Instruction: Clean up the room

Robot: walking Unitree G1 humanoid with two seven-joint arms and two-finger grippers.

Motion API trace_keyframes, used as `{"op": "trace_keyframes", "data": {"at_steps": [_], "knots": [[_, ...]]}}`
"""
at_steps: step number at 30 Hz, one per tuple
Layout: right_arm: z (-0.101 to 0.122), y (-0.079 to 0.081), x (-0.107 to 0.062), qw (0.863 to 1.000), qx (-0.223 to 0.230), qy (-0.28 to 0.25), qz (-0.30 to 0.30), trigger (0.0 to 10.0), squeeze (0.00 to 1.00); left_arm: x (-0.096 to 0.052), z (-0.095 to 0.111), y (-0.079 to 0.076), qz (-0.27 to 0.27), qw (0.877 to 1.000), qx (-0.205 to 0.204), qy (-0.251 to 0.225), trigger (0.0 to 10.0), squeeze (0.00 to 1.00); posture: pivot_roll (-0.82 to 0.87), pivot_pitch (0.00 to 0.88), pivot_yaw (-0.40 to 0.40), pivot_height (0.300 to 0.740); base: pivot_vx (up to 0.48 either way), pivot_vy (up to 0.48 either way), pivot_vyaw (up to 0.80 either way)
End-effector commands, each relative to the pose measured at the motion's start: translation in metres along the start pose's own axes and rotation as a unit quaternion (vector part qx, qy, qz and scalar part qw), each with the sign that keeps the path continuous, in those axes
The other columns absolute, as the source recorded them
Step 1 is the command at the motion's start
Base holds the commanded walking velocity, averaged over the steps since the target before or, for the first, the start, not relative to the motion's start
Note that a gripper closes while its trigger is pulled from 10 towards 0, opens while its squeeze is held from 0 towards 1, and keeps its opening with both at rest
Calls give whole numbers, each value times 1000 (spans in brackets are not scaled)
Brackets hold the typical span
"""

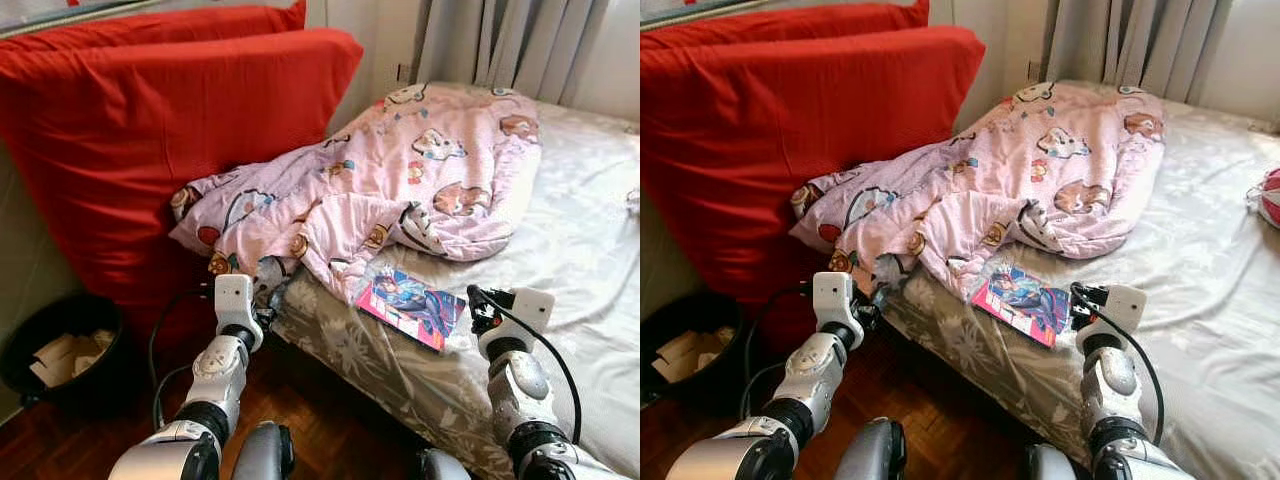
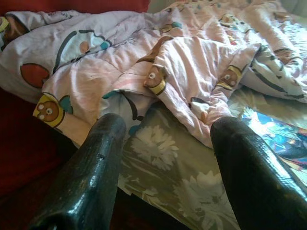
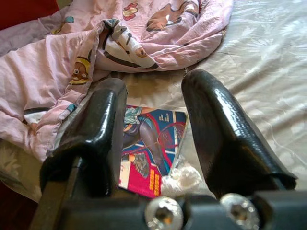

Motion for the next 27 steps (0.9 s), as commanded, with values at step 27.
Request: {"op": "trace_keyframes", "data": {"at_steps": [27], "knots": [[-28,-7,-12,997,-2,77,28,10000,0,-2,-3,-4,-20,1000,5,-1,10000,0,22,0,52,587,100,0,172]]}}
Point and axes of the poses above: a point about 5 cm out from each wrist's last joint towards the gripper, its own x axis pointing out of the wrist towards the gripper, its own z axis along the axis of the wrist's last joint, y = z × x, the point moved 2 cm from there along x, pointing out of the wrist towards the gripper, and after that the axes turned 8 degrees about x, right-handed, at the moved point
